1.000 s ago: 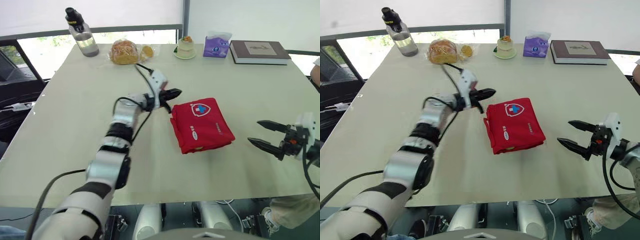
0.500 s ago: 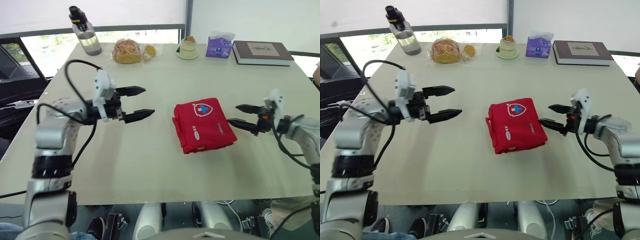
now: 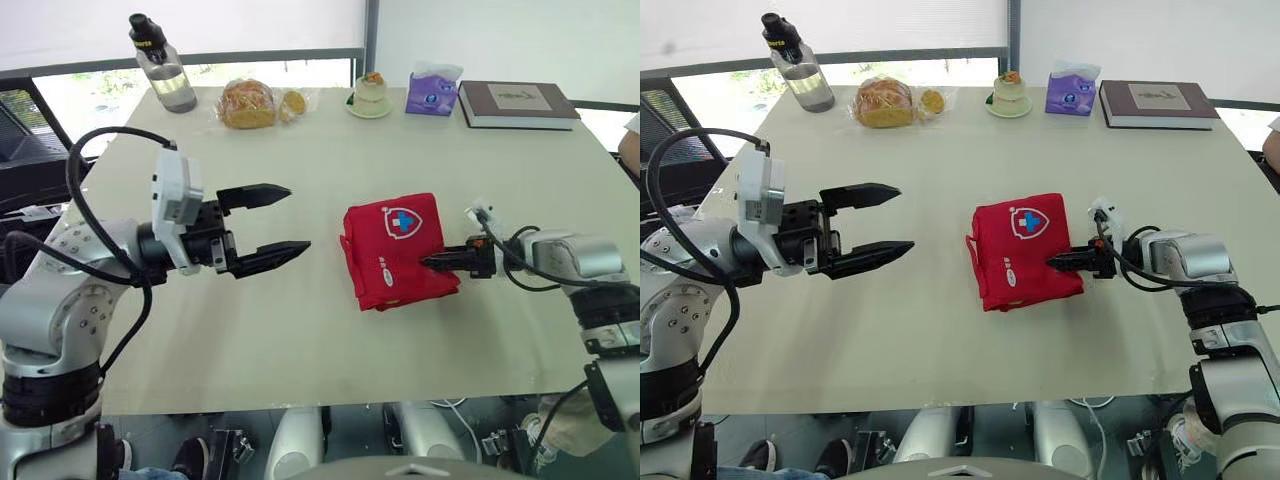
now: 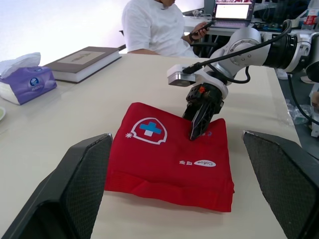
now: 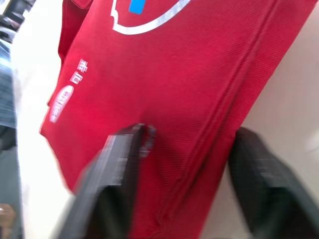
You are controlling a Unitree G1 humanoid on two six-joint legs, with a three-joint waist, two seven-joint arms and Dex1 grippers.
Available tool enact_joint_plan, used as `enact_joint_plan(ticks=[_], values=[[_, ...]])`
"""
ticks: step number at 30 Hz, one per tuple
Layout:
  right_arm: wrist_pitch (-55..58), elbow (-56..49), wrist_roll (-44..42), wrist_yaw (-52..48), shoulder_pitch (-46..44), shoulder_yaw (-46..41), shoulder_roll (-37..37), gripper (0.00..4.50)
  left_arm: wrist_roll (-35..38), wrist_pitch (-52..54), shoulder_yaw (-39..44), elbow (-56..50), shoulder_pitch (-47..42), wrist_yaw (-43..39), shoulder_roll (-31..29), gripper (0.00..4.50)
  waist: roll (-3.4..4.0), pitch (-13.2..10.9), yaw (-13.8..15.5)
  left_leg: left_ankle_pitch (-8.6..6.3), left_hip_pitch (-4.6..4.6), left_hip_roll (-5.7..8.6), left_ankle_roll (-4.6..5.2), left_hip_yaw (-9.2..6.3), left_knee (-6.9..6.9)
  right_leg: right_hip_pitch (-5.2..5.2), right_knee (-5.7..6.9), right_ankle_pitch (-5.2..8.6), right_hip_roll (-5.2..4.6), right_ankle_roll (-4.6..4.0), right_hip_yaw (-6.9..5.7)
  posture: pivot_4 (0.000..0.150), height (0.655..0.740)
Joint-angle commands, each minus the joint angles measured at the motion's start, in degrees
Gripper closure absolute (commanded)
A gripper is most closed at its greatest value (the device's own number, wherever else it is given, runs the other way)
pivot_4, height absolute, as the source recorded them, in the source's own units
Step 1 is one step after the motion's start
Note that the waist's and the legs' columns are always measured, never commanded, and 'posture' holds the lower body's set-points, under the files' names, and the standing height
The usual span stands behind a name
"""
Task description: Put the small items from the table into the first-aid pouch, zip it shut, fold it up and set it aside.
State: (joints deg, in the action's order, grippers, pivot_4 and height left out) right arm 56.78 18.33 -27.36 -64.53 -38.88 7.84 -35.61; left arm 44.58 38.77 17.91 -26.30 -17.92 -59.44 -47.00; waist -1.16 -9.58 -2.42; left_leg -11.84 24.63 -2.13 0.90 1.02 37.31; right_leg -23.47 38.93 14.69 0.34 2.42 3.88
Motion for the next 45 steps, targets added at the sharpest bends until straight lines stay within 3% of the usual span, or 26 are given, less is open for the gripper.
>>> enact_joint_plan(ticks=[1, 3, 12, 15, 18, 24, 28, 32, 33, 34, 36, 40, 45], values=[[4.0, -2.3, -2.5, 3.6, 0.9, -3.8, 1.8, 3.93, 2.1, 0.1, 1.7, -1.8, -0.6, 2.2, -0.5, 0.00, 0.00, 0.0, 0.0, 0.00, -0.01, -0.01, 0.00, 0.01, 0.00, 0.00, 0.00, 0.00, 0.02, 0.00, 0.00, 0.150, 0.7400], [4.9, -1.3, -3.9, 9.0, 0.6, -9.8, 4.2, 4.38, 2.7, 0.1, 1.8, -1.5, -1.0, 3.2, -0.4, 0.00, 0.00, 0.0, 0.0, 0.00, -0.01, -0.02, 0.00, 0.02, 0.00, 0.00, 0.00, 0.00, 0.05, 0.00, 0.00, 0.150, 0.7400], [-9.2, 6.8, -5.9, 39.7, -5.2, -35.1, 13.1, 4.38, 5.8, 1.9, 0.5, 0.7, -8.0, 9.6, 1.2, 0.00, -0.01, -0.1, 0.6, 0.00, 0.17, 0.08, 0.00, 0.16, 0.04, -0.09, -0.02, -0.02, -0.01, 0.00, 0.02, 0.150, 0.7400], [-19.1, 12.1, -6.4, 54.2, -9.8, -43.0, 17.8, 4.38, 6.7, 3.1, -0.4, 0.9, -11.0, 11.8, 1.8, 0.00, -0.01, -0.1, 0.0, 0.00, 0.18, 0.07, 0.00, 0.16, -0.01, -0.12, -0.03, -0.02, 0.02, 0.00, 0.04, 0.150, 0.7400], [-29.2, 18.8, -6.3, 64.6, -14.2, -47.8, 21.4, 4.38, 6.9, 3.5, -1.1, 1.6, -12.9, 13.6, 2.4, 0.00, 0.01, -0.1, -0.2, 0.00, 0.13, 0.04, -0.01, 0.17, -0.13, -0.13, -0.02, -0.02, 0.08, -0.02, 0.10, 0.150, 0.7400], [-46.1, 28.8, -8.3, 75.4, -19.2, -53.1, 28.7, 4.38, 7.2, 3.7, -2.8, 3.6, -16.6, 18.3, 6.6, 0.00, 0.03, -0.1, -1.0, 0.00, 0.13, 0.03, -0.01, 0.19, -0.17, -0.15, -0.02, -0.03, 0.10, -0.03, 0.18, 0.150, 0.7400], [-52.4, 30.2, -8.3, 78.8, -18.4, -53.4, 29.9, 2.85, 7.3, 4.1, -2.7, 3.6, -17.4, 20.4, 8.1, 0.00, 0.03, -0.1, -0.9, 0.00, 0.13, 0.05, -0.01, 0.15, -0.14, -0.12, -0.03, -0.03, 0.07, -0.03, 0.18, 0.150, 0.7400], [-44.0, 23.4, -9.0, 75.2, -13.3, -48.5, 30.5, 1.20, 7.2, 4.0, -2.2, 3.2, -15.5, 20.8, 7.9, 0.00, 0.03, -0.1, -0.7, 0.00, 0.15, 0.07, -0.01, 0.15, -0.15, -0.11, -0.03, -0.04, 0.03, -0.03, 0.15, 0.150, 0.7400], [-41.4, 20.8, -8.9, 74.5, -11.4, -47.1, 30.5, 1.20, 7.1, 4.0, -2.1, 2.9, -14.8, 20.9, 7.7, 0.00, 0.04, -0.1, -0.6, 0.00, 0.14, 0.06, -0.01, 0.13, -0.15, -0.11, -0.03, -0.03, 0.02, -0.03, 0.15, 0.150, 0.7400], [-39.0, 18.0, -9.1, 73.8, -9.4, -45.8, 30.4, 0.61, 6.9, 3.9, -1.9, 2.7, -14.1, 21.0, 7.6, 0.00, 0.03, -0.1, -0.5, 0.00, 0.13, 0.07, -0.01, 0.12, -0.15, -0.10, -0.02, -0.03, 0.02, -0.04, 0.14, 0.150, 0.7400], [-34.4, 10.4, -8.6, 70.3, -4.0, -41.5, 29.1, 0.11, 6.2, 3.6, -1.6, 2.2, -11.5, 21.4, 7.3, 0.00, 0.05, -0.1, -0.1, 0.00, 0.11, 0.05, -0.01, 0.09, -0.18, -0.09, -0.02, -0.03, 0.02, -0.05, 0.10, 0.150, 0.7400], [-22.9, -3.1, -9.2, 61.2, 7.6, -33.6, 22.5, 0.05, 5.0, 3.0, 1.3, -2.0, 0.3, 26.4, 9.9, 0.00, 0.07, -0.1, 0.2, 0.00, 0.12, 0.03, -0.01, 0.01, -0.22, -0.10, -0.03, -0.01, -0.06, -0.06, 0.08, 0.150, 0.7400], [-27.7, -11.6, -3.3, 39.7, 19.5, -23.3, 8.3, 0.05, 0.5, -0.7, 5.8, -7.5, 18.2, 27.9, 10.9, 0.00, 0.13, 0.0, 0.2, -0.10, 0.08, 0.12, 0.15, 0.12, -0.25, -0.11, -0.14, 0.01, -0.33, -0.03, 0.20, 0.150, 0.7400]])
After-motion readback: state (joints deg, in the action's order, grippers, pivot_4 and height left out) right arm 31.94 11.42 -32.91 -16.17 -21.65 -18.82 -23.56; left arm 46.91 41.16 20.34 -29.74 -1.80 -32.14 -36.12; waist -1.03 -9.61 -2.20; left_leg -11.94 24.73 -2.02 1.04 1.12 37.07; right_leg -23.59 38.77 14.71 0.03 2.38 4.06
